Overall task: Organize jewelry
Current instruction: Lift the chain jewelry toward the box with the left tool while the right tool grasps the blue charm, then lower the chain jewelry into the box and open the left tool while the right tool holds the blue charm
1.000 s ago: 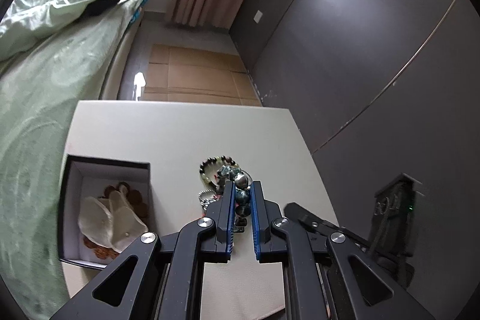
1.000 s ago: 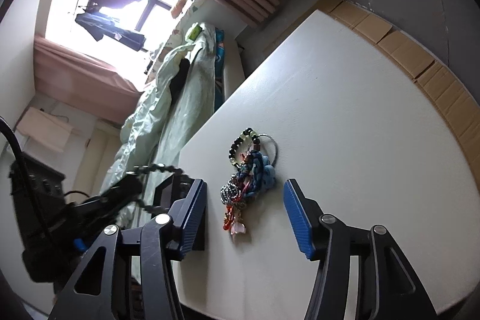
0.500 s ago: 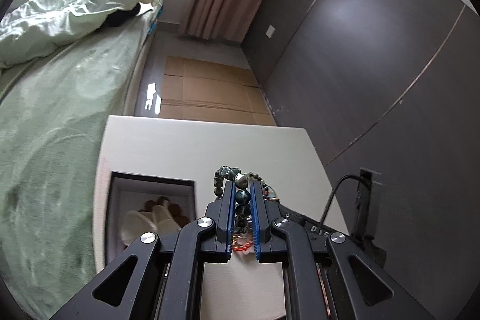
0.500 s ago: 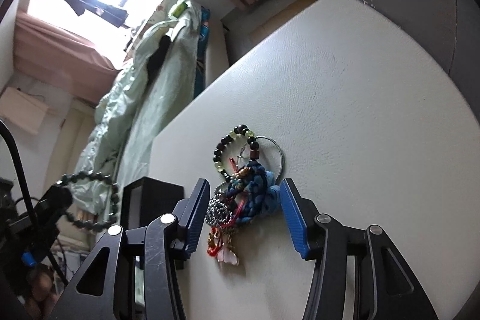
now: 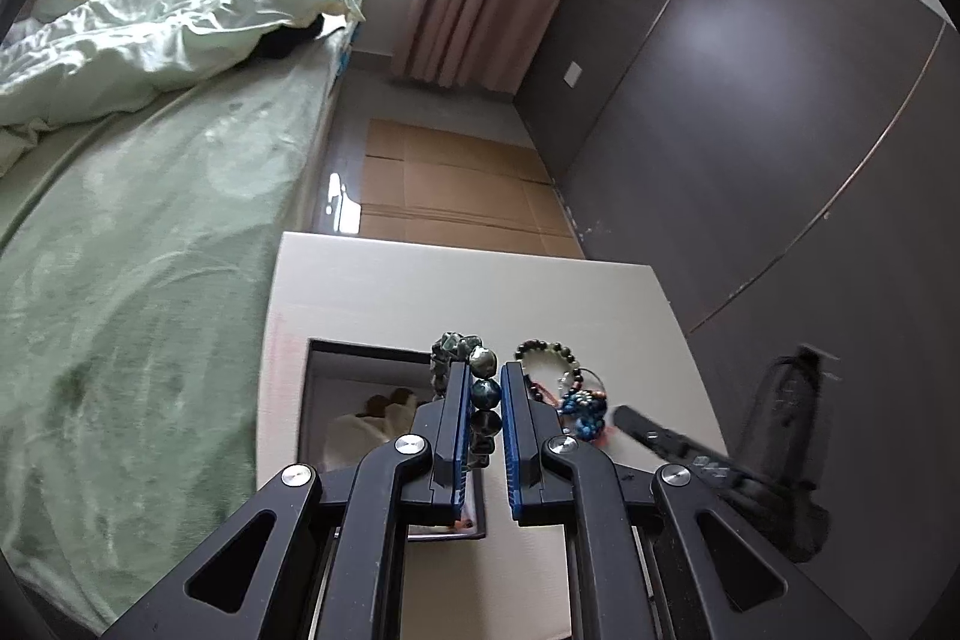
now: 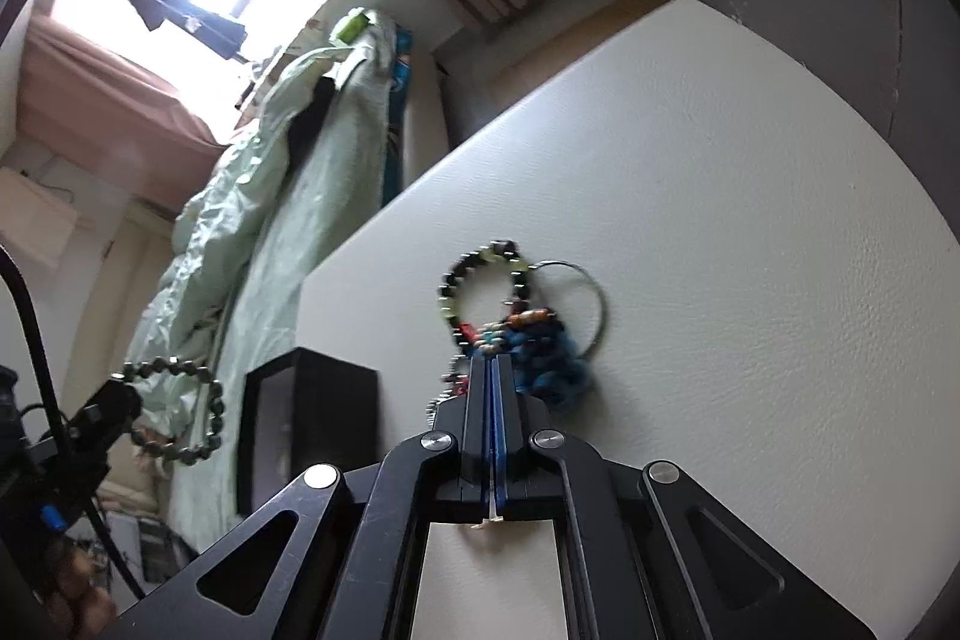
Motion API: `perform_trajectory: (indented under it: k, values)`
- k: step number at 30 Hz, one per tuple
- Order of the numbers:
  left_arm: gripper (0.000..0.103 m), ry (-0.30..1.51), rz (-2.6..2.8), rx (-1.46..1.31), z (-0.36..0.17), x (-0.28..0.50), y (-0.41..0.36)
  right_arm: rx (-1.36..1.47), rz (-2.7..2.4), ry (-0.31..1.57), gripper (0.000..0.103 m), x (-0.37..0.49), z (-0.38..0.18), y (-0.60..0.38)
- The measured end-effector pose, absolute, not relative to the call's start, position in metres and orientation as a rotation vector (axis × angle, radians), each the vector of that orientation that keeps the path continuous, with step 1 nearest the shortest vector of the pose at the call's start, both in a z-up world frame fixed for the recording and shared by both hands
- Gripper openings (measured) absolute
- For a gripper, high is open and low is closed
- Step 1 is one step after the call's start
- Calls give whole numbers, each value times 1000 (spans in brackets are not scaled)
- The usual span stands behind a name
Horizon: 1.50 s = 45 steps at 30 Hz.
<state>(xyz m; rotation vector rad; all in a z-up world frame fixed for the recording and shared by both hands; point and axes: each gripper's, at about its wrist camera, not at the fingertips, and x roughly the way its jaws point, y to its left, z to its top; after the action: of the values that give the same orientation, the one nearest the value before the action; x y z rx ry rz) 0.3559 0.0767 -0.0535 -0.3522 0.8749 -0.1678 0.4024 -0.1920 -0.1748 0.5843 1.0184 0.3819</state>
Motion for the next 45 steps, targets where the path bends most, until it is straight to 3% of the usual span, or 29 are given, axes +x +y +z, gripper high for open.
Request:
perform_trajectory:
  k: [14, 19, 21, 23, 24, 42, 45]
  values:
    - [10, 936, -138, -388, -90, 350, 90, 824, 552, 933, 2, 385, -165, -218]
    - [10, 942, -161, -398, -98, 352, 91, 740, 459, 996, 2, 395, -172, -213]
    - [10, 945, -169, -403, -99, 353, 93, 733, 417, 1058, 9, 405, -184, -213]
    - [10, 947, -174, -406, -101, 355, 95, 730, 389, 1096, 40, 414, -194, -212]
    - [10, 949, -173, -405, -102, 356, 96, 723, 384, 1096, 42, 418, -195, -211]
    - [11, 1020, -191, -377, -126, 369, 91, 190, 276, 1133, 45, 438, -190, -142]
    - [13, 1044, -204, -386, -125, 369, 90, 128, 249, 1132, 38, 434, -188, -139]
